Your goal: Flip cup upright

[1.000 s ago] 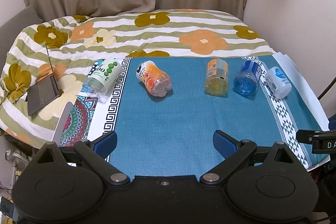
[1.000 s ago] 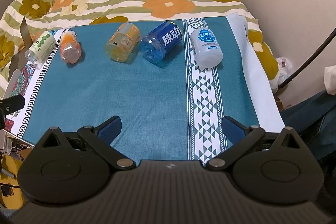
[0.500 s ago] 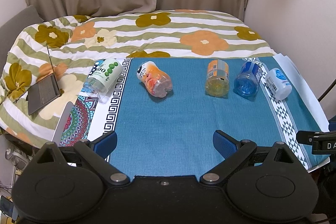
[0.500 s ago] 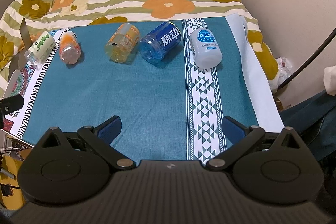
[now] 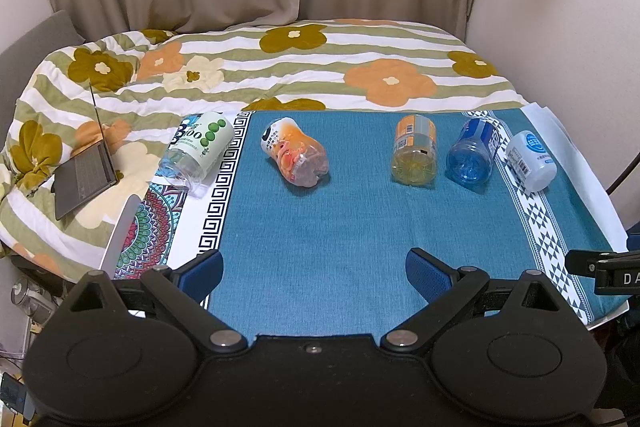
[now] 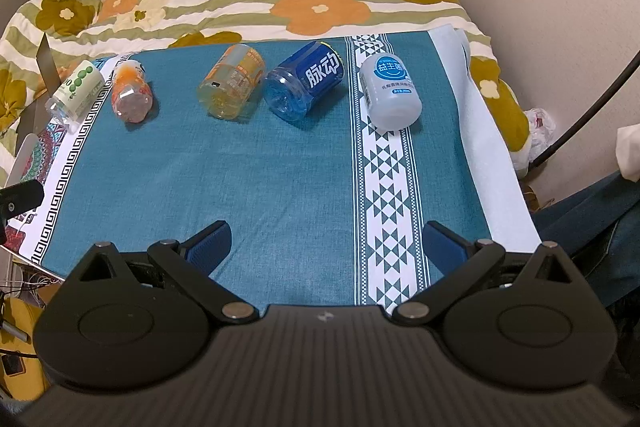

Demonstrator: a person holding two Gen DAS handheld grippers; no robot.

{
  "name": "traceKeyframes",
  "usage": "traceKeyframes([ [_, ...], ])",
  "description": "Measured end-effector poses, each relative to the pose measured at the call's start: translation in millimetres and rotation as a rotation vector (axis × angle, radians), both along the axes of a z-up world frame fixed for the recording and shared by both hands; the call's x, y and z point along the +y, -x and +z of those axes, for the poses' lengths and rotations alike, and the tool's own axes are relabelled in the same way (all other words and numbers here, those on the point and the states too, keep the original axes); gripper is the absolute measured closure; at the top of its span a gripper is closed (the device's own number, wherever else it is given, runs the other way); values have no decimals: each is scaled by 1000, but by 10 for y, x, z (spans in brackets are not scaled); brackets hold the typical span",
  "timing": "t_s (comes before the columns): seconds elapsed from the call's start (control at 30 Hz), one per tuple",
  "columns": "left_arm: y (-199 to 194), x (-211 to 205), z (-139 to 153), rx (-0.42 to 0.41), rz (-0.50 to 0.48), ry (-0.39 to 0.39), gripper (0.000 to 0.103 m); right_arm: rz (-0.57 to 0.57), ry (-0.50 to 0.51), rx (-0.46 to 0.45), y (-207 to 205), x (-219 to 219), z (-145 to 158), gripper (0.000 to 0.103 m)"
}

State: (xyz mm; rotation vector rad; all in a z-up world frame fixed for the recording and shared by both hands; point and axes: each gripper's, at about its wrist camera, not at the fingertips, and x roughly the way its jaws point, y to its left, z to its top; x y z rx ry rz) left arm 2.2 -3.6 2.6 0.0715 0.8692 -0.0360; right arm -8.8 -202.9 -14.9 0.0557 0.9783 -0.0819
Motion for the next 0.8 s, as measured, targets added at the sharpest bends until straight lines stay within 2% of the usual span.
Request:
traceKeyframes([
  [0.8,3,31,22,-3,-1,-1,3,-2,-6,-2,12,-32,3,0],
])
